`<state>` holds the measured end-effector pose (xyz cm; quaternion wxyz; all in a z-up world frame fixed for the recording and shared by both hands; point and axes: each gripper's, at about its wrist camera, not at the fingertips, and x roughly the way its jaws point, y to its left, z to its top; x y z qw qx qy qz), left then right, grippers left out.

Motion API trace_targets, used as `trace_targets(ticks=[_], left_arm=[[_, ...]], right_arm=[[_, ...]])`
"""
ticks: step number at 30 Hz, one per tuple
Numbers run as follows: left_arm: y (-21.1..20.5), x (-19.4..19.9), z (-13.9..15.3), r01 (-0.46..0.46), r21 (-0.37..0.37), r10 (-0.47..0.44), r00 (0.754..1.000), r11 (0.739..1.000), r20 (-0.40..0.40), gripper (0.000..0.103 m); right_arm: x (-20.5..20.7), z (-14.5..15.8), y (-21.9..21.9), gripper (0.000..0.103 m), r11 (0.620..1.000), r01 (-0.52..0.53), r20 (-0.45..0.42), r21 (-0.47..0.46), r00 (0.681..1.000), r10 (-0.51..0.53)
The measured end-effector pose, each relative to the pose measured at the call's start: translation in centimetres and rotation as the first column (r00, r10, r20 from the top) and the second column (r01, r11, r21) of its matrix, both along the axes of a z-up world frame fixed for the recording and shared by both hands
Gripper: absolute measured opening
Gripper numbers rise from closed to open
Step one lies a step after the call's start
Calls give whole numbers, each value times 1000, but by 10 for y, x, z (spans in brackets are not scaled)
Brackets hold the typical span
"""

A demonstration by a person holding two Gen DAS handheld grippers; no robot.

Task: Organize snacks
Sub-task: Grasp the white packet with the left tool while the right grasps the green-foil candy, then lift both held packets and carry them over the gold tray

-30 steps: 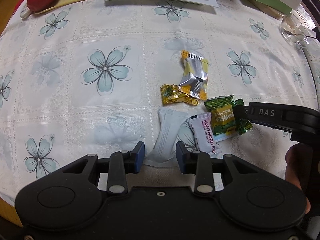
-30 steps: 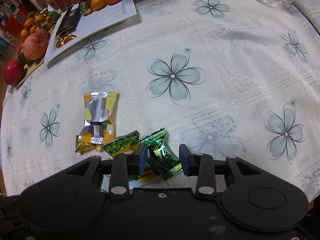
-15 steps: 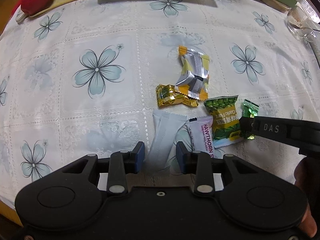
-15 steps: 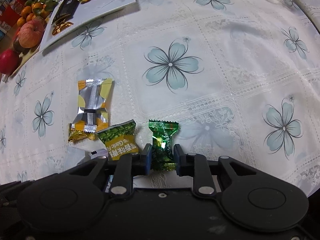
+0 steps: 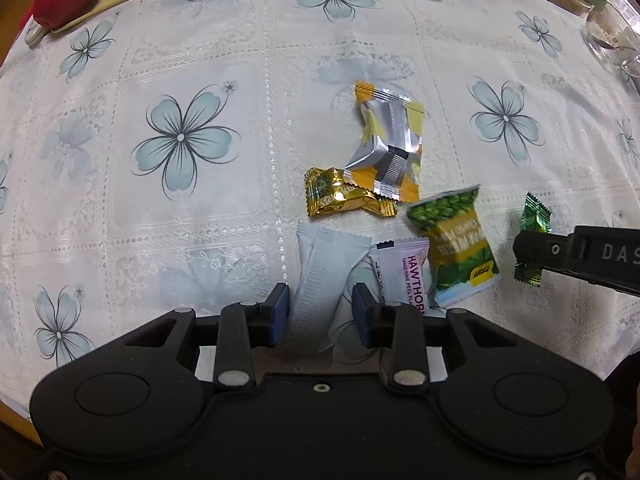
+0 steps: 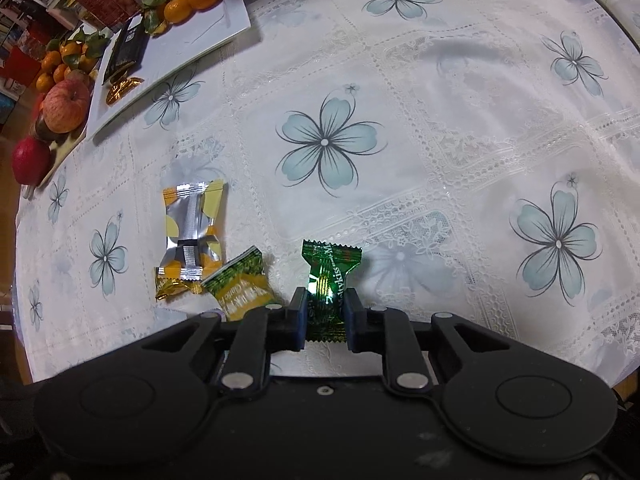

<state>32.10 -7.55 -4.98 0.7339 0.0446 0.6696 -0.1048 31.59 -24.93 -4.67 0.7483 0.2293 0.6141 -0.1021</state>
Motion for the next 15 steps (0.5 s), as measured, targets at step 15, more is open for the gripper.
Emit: trace_targets(ticks=[15], left_arm=[[20,4,10,-97,-28,96,995,995,-35,27]], right_arm=[[-19,24,-10,20,999,-12,49,46,999,9]])
